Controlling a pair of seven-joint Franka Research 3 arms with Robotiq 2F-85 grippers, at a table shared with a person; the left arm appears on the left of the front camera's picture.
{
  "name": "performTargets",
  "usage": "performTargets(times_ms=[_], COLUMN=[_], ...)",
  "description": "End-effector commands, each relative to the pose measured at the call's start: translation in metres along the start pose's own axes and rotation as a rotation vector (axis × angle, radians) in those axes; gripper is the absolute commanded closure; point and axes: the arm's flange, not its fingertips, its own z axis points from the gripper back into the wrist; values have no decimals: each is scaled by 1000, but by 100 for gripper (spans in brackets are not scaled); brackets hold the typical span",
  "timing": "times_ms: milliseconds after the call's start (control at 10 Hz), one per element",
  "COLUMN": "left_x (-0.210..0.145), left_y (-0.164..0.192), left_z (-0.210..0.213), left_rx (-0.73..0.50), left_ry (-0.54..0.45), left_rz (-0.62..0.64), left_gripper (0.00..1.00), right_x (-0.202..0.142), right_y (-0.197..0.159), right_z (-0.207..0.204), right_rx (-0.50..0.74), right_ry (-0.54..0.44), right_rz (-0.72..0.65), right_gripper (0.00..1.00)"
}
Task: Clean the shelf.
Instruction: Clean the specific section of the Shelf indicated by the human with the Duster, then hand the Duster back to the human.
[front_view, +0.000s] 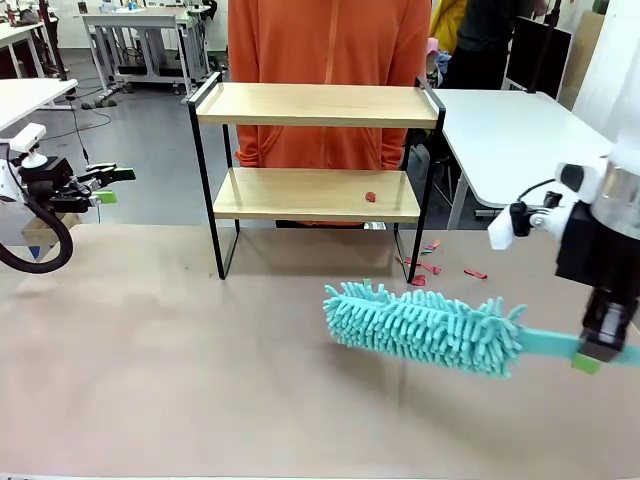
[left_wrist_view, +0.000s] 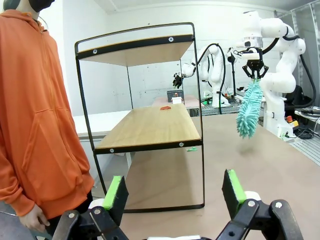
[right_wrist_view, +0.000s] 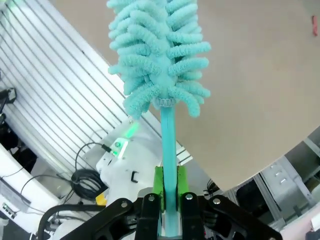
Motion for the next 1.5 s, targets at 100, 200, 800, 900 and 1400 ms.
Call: performTargets(times_ms=[100, 200, 800, 900, 1400], left_x=[3, 3, 3, 3, 3], left_y=[0, 0, 0, 0, 0], left_z=[-1, -1, -1, -1, -1], left_rx=[-3, -3, -3, -3, -3], left_ry=[-4, -4, -4, -4, -4], left_rz=[-6, -6, -6, -6, -6], left_gripper=[0, 0, 0, 0, 0], right_x=[0, 0, 0, 0, 0], right_y=[0, 0, 0, 0, 0], right_z=[0, 0, 0, 0, 0], right_rx=[0, 0, 0, 0, 0], right_ry=[0, 0, 0, 0, 0], right_rz=[0, 0, 0, 0, 0], right_gripper=[87, 87, 87, 87, 87])
